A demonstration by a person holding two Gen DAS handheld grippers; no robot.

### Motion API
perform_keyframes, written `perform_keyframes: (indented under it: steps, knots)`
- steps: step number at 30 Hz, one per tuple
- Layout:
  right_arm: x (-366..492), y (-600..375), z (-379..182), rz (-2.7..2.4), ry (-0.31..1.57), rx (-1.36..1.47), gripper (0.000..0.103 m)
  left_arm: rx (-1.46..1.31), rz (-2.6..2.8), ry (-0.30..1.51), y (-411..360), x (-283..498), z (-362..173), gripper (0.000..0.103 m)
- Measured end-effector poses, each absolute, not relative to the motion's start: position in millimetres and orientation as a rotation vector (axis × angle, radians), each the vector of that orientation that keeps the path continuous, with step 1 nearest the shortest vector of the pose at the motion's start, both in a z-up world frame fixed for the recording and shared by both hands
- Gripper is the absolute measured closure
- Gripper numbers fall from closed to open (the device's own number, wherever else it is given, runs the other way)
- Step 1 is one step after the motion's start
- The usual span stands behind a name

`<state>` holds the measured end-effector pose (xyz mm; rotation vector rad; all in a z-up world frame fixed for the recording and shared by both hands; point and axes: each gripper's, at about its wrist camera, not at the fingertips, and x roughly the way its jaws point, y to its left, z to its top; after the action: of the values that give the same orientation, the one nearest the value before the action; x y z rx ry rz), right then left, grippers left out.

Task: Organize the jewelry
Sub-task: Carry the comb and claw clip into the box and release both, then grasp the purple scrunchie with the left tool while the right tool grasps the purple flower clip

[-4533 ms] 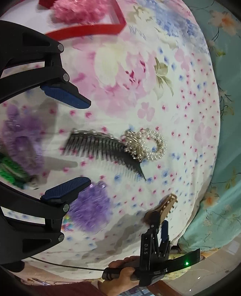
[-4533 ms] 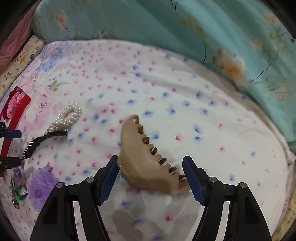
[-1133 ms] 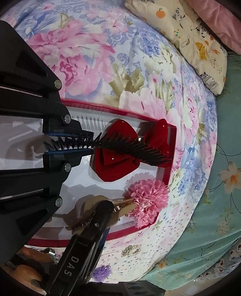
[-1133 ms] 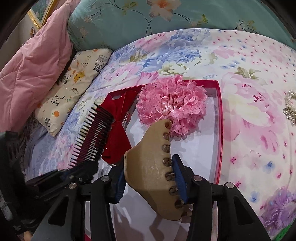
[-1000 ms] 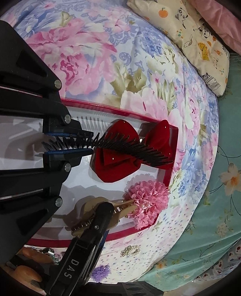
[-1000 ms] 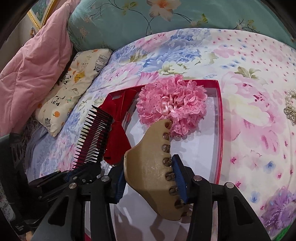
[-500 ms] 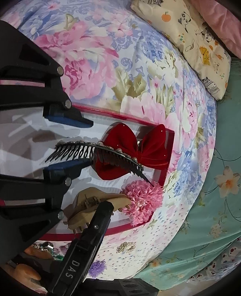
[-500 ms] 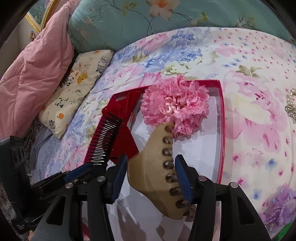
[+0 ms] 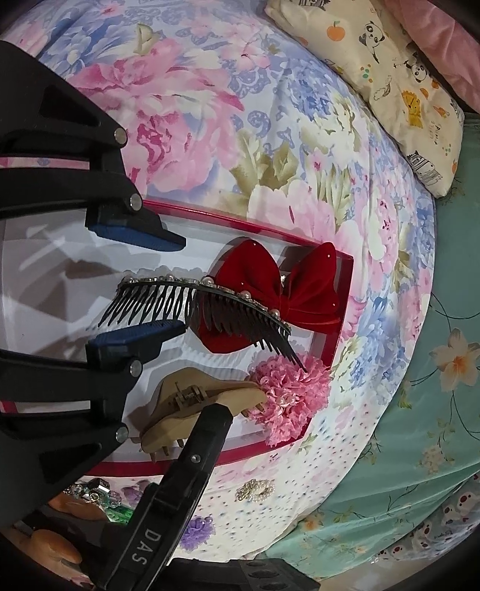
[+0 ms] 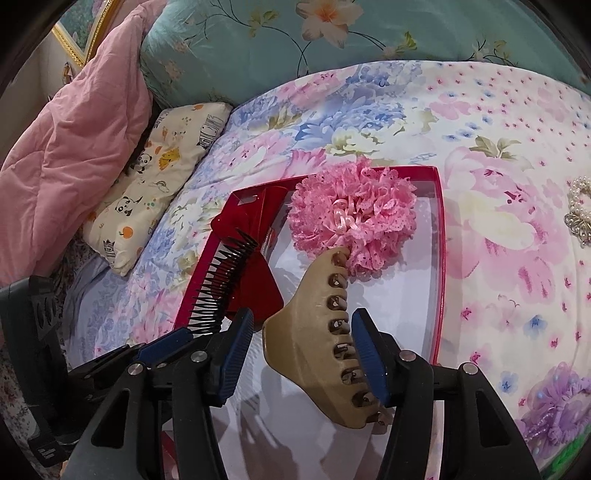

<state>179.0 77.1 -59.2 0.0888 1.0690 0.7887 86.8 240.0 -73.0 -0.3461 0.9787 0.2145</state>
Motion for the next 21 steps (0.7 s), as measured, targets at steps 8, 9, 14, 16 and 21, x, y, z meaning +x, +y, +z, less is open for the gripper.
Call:
perform_keyframes:
  steps: [8,9,14,16,21]
  knots:
    - [174,62,-50,0.786,1.058,0.138,0.046,-0.347,0.182,0.981,230,90,-72,0.062]
    - [173,59,-48,0.785,1.052,0.141,0.046,-0.347,0.181,0.982,229,91,-72,0.062]
    - [171,44,-41,0.780,1.044,0.166,0.046,-0.343,0.175,0.988,223,94,-74,0.055]
    - [171,37,-39,0.773,1.041,0.177,0.046,-0.345,0.176,0.994,223,94,-75,0.055]
    - [167,13,-33,0.755,1.033,0.212,0.044,-0.353,0.173,0.990,221,89,-69,0.053]
